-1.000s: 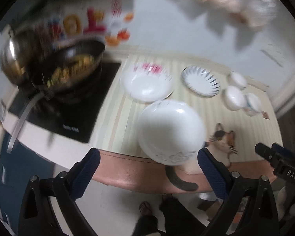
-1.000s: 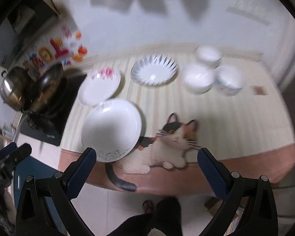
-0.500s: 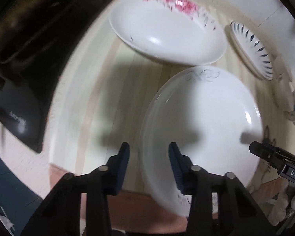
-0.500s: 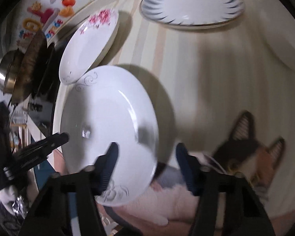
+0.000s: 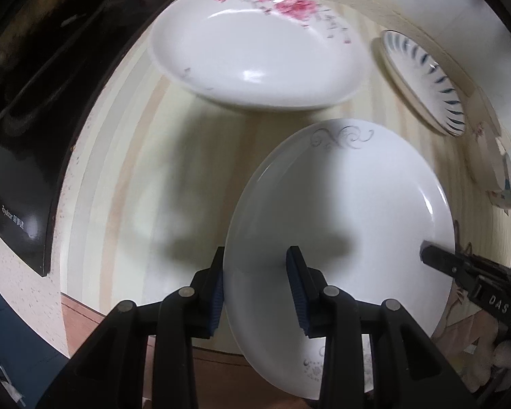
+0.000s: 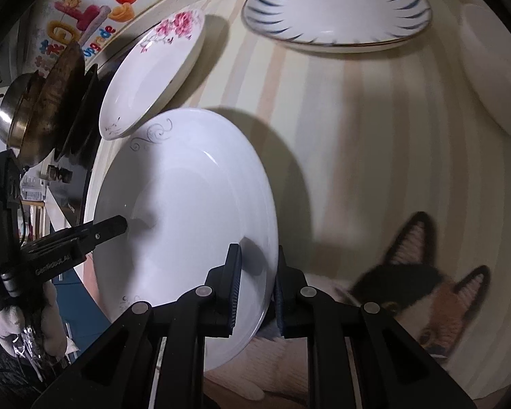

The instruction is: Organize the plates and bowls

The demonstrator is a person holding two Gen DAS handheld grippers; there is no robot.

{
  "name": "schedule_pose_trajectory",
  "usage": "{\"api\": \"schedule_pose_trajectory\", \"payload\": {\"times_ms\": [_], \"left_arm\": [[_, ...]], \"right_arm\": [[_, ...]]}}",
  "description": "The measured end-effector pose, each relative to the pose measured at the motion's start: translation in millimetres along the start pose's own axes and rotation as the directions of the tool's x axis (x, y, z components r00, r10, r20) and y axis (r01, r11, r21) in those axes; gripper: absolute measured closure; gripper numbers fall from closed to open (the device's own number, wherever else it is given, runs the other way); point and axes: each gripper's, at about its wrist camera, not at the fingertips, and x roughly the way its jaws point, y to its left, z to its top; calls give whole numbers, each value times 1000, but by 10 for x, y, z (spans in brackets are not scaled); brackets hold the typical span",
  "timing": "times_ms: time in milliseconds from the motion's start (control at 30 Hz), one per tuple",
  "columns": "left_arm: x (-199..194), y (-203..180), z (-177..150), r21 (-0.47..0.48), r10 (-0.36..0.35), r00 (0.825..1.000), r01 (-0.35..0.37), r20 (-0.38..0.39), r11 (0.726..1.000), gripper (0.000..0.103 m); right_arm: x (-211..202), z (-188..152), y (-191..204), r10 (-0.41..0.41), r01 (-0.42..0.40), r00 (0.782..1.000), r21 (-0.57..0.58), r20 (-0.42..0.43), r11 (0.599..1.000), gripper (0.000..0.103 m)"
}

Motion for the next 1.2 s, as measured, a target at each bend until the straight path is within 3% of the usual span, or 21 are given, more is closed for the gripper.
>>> {"api": "schedule_pose_trajectory", "payload": {"times_ms": [333, 600, 1200], "left_arm": [[-194, -598, -68, 93, -34, 999, 31, 34, 995, 71], [47, -1185, -30, 162, -46, 999, 43, 14, 986, 71], [384, -1584, -5, 226, -25, 1000, 29, -18, 974, 71]], "right_arm": [[-549, -146, -468, -21, 19, 997, 28, 70, 999, 84], [-819, -421, -989, -47, 40, 994, 82, 95, 996, 84], [-803, -652, -1445, -88, 69, 991, 179, 100, 981, 83]]}}
